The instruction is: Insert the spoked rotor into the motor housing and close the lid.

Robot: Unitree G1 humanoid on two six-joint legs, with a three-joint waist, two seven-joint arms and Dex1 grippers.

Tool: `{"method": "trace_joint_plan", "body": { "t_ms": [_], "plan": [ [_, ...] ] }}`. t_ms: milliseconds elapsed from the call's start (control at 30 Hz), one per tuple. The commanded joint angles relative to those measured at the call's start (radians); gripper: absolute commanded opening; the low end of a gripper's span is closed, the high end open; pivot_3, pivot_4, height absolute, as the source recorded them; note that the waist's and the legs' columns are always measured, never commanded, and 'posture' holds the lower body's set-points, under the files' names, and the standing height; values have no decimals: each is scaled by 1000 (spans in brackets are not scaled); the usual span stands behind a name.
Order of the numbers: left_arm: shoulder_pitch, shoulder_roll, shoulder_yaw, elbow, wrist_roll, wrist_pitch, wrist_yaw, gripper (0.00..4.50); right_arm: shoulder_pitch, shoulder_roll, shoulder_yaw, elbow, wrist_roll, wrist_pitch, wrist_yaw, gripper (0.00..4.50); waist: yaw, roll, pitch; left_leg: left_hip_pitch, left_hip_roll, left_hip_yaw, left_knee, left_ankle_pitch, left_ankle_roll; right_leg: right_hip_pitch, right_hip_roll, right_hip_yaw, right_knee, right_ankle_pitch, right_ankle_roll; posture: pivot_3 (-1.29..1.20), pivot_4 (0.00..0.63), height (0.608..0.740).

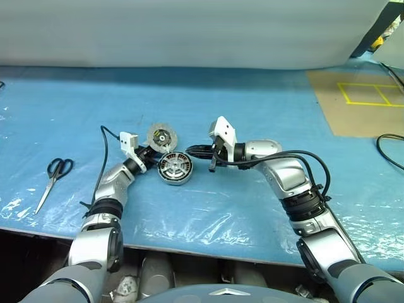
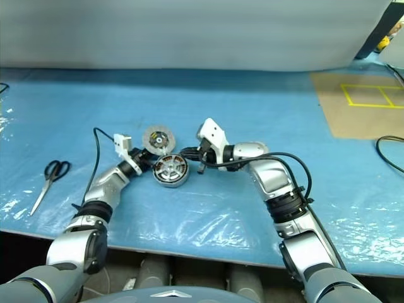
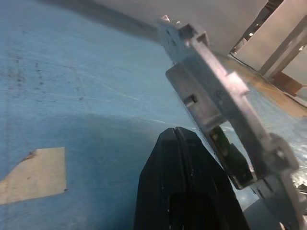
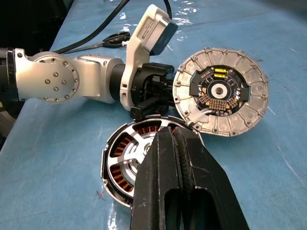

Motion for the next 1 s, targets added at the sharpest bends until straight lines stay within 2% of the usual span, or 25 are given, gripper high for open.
{"method": "trace_joint_plan", "body": {
  "t_ms": [33,233,633,800,867,1000],
  "plan": [
    [-1,-13,3,-37,-41,91,-63,0,-18,4,-18,-36,19,-15,-4,38,2,0,0,0,0,0,-1,0,0,0,0,0,0,0,0,0,150,740],
    [20,1,1,-116,-93,250,-150,0,-21,6,-26,-28,23,-20,-13,38,1,-1,1,-1,1,0,-3,0,0,-2,0,-2,0,0,0,0,150,740],
    [152,88,-46,-472,-215,556,-308,0,-43,-5,-64,-2,35,-23,-15,38,-5,-2,1,-7,2,-1,-3,0,0,-7,1,-3,0,0,0,0,150,740],
    [221,144,-77,-566,-151,507,-251,0,-68,-9,-98,1,69,3,-1,38,-13,-2,1,-7,2,-1,-3,0,0,-7,1,-3,0,0,0,0,150,740],
    [255,155,-50,-598,-161,496,-220,0,-76,-13,-126,-19,134,75,27,38,-17,-2,1,-7,2,-1,-2,0,0,-7,1,-3,0,0,0,0,150,740],
    [375,184,-32,-752,-198,531,-188,0,-81,-100,-145,-105,313,315,152,38,-21,-2,1,-8,2,-1,-2,0,0,-7,2,-3,-1,0,0,0,150,740]
  ]
}}
